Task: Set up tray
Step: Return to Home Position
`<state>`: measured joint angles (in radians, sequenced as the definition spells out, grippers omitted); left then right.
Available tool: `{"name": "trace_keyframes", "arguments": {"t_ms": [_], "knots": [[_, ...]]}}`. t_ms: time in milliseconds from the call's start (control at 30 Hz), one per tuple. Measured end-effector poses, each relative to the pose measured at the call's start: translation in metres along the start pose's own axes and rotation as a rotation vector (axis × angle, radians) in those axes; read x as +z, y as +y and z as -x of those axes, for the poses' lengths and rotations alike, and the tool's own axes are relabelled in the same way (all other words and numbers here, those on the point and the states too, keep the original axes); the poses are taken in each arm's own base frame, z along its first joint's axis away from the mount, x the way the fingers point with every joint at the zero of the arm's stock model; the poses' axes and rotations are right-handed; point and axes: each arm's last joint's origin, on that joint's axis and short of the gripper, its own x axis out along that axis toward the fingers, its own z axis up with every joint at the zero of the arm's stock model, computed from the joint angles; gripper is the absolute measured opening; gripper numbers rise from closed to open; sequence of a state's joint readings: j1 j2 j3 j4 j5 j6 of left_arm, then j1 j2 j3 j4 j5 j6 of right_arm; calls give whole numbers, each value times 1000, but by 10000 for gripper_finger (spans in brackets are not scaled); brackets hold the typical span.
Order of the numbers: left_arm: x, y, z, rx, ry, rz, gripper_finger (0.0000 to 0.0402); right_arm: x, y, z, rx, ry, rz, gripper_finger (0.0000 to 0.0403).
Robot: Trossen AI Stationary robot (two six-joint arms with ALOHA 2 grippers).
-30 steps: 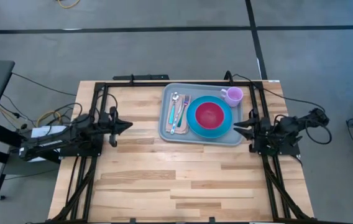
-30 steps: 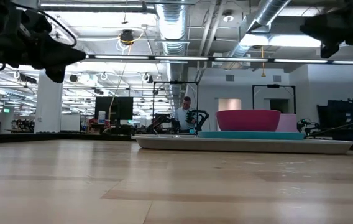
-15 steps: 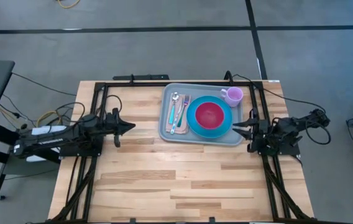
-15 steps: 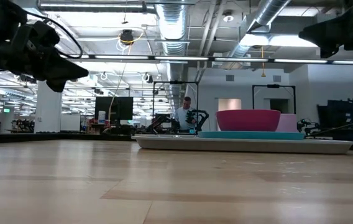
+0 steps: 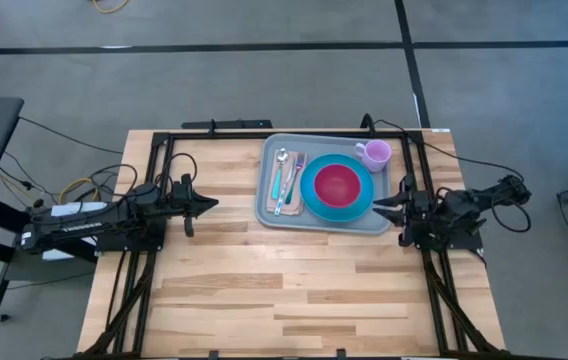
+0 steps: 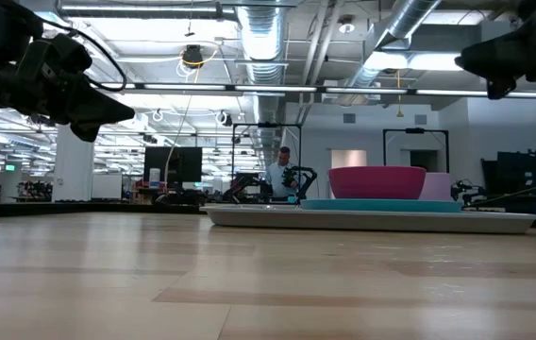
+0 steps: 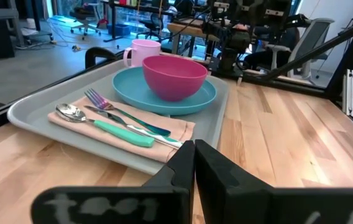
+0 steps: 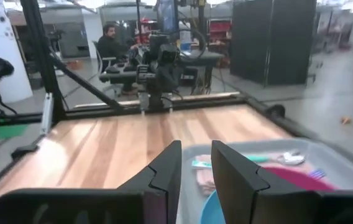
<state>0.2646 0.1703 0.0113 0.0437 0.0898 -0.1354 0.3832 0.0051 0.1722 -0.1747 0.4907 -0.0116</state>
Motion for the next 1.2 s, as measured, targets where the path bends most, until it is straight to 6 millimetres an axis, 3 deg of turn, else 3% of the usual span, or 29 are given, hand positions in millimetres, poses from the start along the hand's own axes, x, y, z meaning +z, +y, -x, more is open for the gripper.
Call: {"name": "trace_keyframes", "arguments": {"t_ms": [200,467,700,1200], "knots": [[0,0,0,0,1,0,0,-9,2,-3,6,11,-72,81],[0,0,0,0,1,0,0,-30,7,-11,20,-76,-20,81],[0,0,0,0,2,0,0,-31,7,-12,25,-65,-104,81],[0,0,0,0,2,3,0,-33,8,-13,24,-46,-89,81]]}}
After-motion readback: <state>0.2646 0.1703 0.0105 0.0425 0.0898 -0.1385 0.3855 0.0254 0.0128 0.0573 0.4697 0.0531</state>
